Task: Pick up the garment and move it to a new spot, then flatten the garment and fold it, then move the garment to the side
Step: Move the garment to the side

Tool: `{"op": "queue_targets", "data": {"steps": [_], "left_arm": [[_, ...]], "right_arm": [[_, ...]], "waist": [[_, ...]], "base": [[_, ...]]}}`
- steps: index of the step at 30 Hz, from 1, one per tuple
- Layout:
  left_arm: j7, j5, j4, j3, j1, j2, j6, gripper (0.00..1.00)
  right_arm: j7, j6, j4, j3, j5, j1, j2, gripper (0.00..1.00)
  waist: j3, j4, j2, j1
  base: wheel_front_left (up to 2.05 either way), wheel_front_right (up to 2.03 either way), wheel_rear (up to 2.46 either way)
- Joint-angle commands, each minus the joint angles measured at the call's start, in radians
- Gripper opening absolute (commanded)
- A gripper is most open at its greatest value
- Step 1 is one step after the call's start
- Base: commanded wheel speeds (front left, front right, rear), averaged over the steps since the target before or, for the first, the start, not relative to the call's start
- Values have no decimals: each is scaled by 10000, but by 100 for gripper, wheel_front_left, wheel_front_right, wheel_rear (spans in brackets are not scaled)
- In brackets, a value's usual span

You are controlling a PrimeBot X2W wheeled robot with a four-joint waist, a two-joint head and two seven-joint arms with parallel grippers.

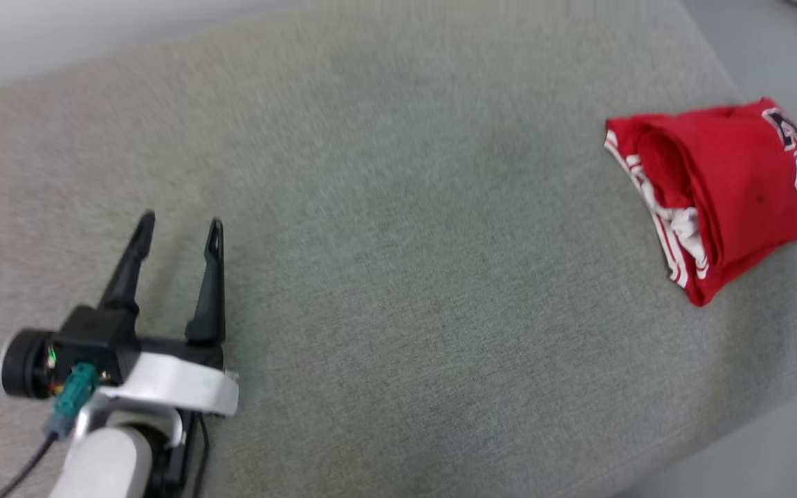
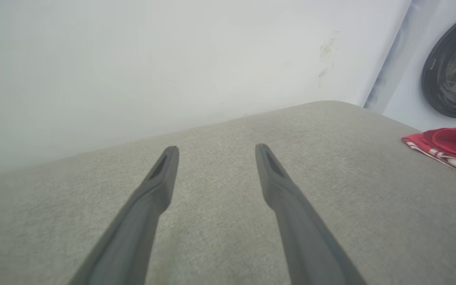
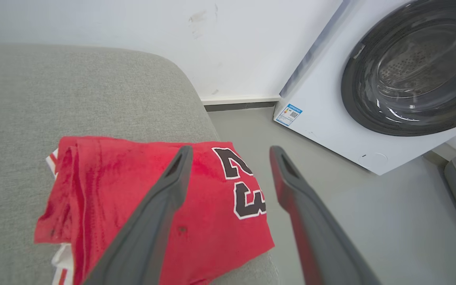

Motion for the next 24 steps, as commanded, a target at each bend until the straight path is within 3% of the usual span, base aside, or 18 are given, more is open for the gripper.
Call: {"op": "queue_targets", "data": {"steps": [1,14,24], "left_arm": [[-111,-82,72,37,217,-96,78,100],[-770,-767,1156,213,1727,-678,376,100],[-946,-1001,1727,750,2163,-360,515,100]], "right_arm": [[72,-5,-180,108,106,347,-70,100],[1108,-5,-3514,728,1678,4255,788,100],[1076,-5,-6189,947,1953,5684,1596,100]], "waist": [[-1145,472,0,0],[-3035,2437,0,0],[-3685,3640,0,0]], "base": [[0,0,0],[0,0,0],[0,0,0]]}}
